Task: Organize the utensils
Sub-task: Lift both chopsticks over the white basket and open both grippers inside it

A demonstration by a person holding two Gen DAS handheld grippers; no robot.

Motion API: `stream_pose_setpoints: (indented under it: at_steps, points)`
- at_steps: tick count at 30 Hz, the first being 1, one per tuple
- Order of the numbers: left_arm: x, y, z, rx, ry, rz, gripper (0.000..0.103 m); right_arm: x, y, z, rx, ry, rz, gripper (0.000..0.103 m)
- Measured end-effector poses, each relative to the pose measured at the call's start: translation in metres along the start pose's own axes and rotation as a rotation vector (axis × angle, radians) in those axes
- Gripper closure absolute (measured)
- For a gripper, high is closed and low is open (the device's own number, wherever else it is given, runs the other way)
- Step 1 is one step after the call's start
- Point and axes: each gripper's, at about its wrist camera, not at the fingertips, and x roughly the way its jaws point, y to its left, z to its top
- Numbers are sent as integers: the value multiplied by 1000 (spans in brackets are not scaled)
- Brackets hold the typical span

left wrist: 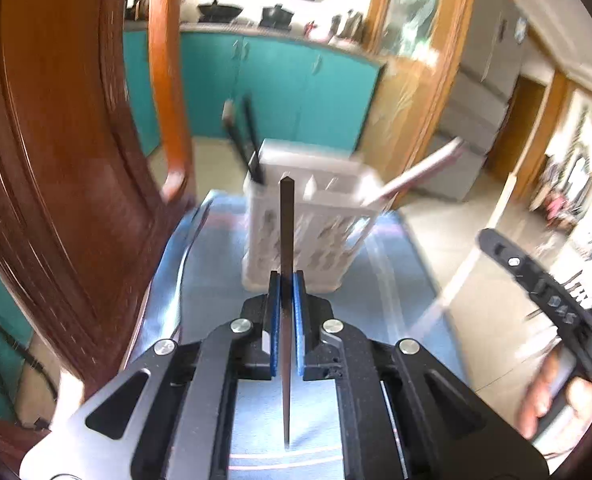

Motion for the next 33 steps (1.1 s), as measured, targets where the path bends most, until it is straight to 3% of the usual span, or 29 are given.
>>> stream_pose_setpoints:
  at_steps: [4, 8, 11, 14, 19, 24, 28, 33]
  points:
    - [-45, 2, 50, -19, -118, -77, 96, -20, 3, 40, 49, -85, 60, 96]
    - [-66, 5, 99, -53, -251, -78, 96, -27, 5, 86, 131, -208, 102, 96]
    - [-77, 11, 115, -105, -377, -99, 96, -26, 6, 102, 168, -328, 81, 96]
    - [-64, 19, 119, -131, -442, -46, 96, -8, 9, 104, 161, -387, -12, 96]
    - [-25, 21, 122, -107, -434, 77, 96, 46, 13, 88, 116, -292, -62, 96]
    - [2, 25, 121, -137, -384, 34, 96, 72, 23, 74, 51, -202, -68, 96]
    - [30, 15, 115, -103, -355, 58, 96, 70, 33, 67, -33, -218, -88, 96]
    - [60, 5, 105, -49, -293, 91, 96, 66, 30, 65, -36, -218, -75, 96]
